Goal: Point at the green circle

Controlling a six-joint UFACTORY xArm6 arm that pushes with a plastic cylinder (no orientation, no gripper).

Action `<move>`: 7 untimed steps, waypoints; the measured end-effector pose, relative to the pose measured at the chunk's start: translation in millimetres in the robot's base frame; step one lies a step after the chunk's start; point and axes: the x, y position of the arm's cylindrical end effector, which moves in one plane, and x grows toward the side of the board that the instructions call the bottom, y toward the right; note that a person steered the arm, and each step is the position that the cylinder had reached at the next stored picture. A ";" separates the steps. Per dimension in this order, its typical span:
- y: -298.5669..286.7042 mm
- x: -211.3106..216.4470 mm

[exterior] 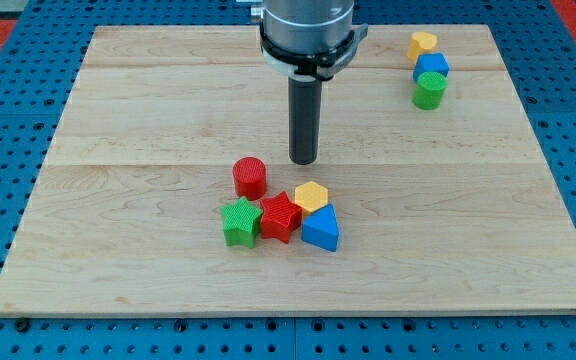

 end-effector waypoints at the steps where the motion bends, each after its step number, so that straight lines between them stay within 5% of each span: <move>1: -68.3 4.0; 3: -23.4 40.0; 4: 3.8 -4.1; 7: 268.7 -6.9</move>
